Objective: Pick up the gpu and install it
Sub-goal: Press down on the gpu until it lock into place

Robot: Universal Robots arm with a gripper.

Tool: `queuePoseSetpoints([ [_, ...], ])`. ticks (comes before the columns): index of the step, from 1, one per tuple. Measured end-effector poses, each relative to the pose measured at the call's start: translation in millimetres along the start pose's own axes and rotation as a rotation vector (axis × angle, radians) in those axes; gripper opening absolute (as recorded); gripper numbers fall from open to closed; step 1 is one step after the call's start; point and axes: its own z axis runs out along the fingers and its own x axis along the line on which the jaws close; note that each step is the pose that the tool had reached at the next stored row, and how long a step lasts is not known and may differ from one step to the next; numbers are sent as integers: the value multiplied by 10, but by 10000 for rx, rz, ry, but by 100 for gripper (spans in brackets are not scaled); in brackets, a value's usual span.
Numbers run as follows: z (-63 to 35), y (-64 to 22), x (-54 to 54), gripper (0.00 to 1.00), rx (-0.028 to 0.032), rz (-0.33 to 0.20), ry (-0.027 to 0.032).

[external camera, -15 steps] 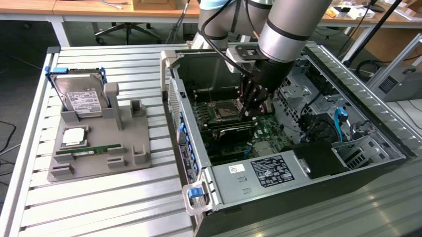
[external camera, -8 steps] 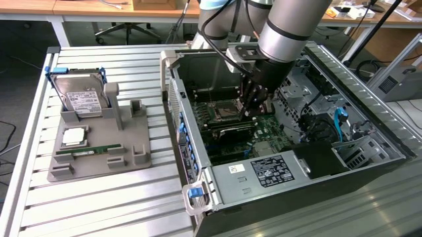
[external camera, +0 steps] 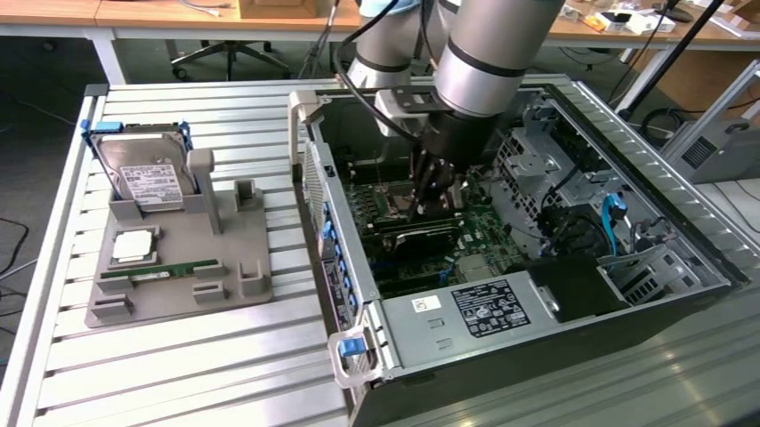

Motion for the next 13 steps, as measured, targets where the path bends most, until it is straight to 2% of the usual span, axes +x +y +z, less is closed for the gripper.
queuePoseSetpoints([
  [4, 38, 149, 10, 10, -1, -1, 1],
  [8, 109, 288, 64, 10, 0, -1, 1],
  [13, 148, 327, 84, 10, 0, 0, 1],
])
